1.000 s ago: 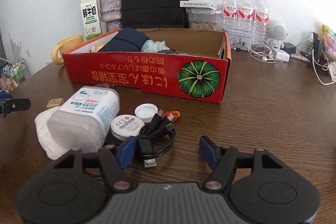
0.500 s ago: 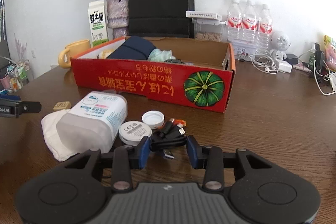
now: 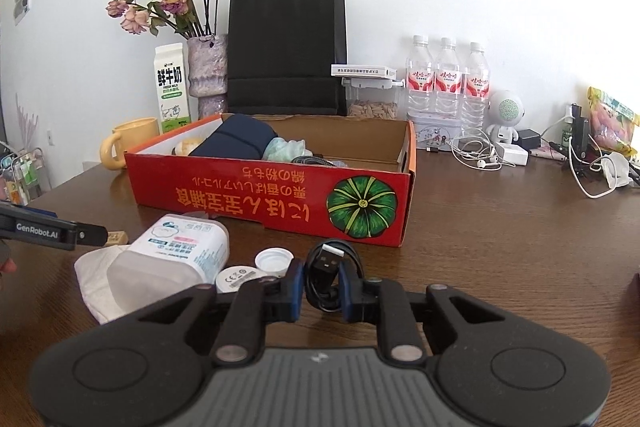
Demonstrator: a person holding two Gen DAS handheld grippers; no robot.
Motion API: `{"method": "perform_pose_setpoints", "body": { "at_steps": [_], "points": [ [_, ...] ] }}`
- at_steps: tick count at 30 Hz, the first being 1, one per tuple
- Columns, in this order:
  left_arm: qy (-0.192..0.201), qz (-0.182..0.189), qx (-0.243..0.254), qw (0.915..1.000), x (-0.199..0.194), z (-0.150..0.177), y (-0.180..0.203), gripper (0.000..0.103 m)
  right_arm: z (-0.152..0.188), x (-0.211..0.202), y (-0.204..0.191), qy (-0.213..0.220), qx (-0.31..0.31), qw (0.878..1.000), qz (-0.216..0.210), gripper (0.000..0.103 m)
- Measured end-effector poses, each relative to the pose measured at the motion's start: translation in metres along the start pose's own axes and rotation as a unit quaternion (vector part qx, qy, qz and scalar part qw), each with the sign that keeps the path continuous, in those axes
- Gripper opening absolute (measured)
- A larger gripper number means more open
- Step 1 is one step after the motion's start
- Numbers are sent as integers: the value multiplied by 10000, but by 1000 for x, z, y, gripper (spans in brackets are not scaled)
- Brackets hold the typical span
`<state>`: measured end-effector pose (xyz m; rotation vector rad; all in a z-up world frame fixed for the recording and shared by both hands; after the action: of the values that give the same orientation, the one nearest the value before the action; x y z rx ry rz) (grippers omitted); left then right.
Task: Organize objects
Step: 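Close the right gripper on the black cable while the left grasps the yellow block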
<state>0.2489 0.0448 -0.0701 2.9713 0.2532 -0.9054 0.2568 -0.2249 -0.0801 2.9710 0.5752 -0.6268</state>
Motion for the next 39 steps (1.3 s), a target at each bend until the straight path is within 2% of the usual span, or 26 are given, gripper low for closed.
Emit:
{"method": "perform_pose_setpoints", "body": {
  "at_steps": [11,12,14,15,18,22,39],
  "points": [
    [-111,-40,-159,9998,13,-1,7,101,-2,-6,-2,188,-31,9998,48,17],
    [-121,-20,-177,9998,13,-1,8,91,-3,-7,-2,210,-35,9998,52,17],
    [-192,121,-208,9995,15,1,11,64,-3,-8,-3,246,-40,9997,58,17],
    [-163,207,-226,9994,14,1,13,37,-3,-8,-3,258,-45,9996,59,17],
    [-69,288,-364,9989,11,1,13,36,-4,-10,-3,303,-54,9995,64,17],
    [36,195,-473,9987,9,-1,8,36,-4,-11,-3,350,-59,9993,77,17],
    [358,107,-550,9978,-3,-5,7,36,-8,-18,-5,607,-126,9979,210,17]
  ]
}}
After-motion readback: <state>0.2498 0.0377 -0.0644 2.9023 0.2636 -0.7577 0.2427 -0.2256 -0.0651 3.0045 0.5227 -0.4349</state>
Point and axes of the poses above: each gripper's, at about its wrist camera, not at the fingertips, and x roughly the way its jaws point, y to its right, z to its underside, the point moved 7 cm from there along x, roughly the way its jaws point, and after that the axes turned 3 degrees about y, right-handed, at the moved point
